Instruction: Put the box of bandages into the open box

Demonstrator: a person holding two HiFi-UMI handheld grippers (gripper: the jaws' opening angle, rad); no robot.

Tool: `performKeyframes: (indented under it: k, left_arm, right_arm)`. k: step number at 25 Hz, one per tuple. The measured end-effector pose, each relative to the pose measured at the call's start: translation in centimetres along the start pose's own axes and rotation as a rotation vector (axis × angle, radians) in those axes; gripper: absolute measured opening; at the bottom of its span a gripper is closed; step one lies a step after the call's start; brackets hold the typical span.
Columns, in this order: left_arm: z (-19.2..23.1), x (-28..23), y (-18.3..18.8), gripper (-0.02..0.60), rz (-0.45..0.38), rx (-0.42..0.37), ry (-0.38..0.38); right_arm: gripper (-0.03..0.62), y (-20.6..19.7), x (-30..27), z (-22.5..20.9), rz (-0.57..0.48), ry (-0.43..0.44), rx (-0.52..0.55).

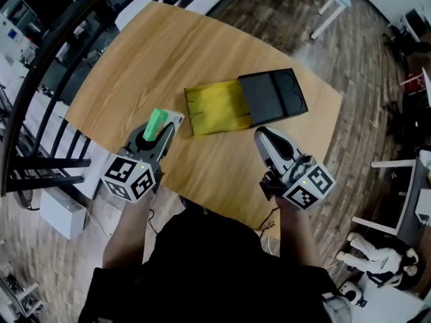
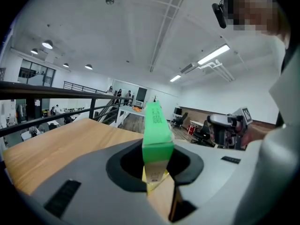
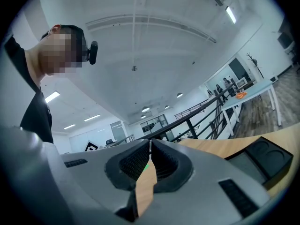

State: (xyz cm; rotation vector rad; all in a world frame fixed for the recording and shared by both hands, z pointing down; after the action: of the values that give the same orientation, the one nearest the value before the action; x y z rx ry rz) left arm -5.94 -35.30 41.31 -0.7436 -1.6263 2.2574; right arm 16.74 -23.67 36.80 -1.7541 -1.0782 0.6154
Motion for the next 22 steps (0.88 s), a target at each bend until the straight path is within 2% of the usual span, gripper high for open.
performKeyframes:
  k: [11,22]
  left_arm:
    - [-1.9,-7.7,-3.3,0.092,0.127,0.0,-0.091]
    - [-3.1,-15.4,-8.5,0.094,0.296,0.02,-0.196]
  right_arm:
    - [0.038,-1.9,2.3,-4.6,-0.006,-0.067,-0.078]
    - [0.038,-3.4,3.0,-8.3,-0.006,-0.105,-0.132]
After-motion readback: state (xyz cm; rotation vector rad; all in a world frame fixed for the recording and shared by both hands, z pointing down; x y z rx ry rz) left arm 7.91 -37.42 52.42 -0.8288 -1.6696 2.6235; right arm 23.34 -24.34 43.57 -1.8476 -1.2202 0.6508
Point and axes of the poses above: the fingertips, and each gripper's own axes: x backward along the fingers, z to its left, y out of its top, the point moved 4 cm from there along x, backward along the fingers, and after that the axes turned 1 degree about -z, right-handed, at the moved point
